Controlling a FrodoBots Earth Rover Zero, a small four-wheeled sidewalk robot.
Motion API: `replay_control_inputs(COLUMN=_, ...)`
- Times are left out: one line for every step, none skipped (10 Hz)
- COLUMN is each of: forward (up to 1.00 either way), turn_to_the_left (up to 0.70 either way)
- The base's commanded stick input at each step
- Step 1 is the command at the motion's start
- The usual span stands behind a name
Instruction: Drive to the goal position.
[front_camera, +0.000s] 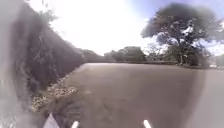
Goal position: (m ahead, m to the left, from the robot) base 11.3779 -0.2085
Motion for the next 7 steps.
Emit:
replay_control_inputs(forward=0.7, turn_to_the_left=0.34)
replay_control_inputs(forward=0.7, turn_to_the_left=0.34)
replay_control_inputs(forward=0.7, turn_to_the_left=0.21)
replay_control_inputs(forward=0.7, turn_to_the_left=0.09)
replay_control_inputs(forward=0.7, turn_to_the_left=0.0)
replay_control_inputs(forward=0.7, turn_to_the_left=0.0)
replay_control_inputs(forward=0.7, turn_to_the_left=0.0)
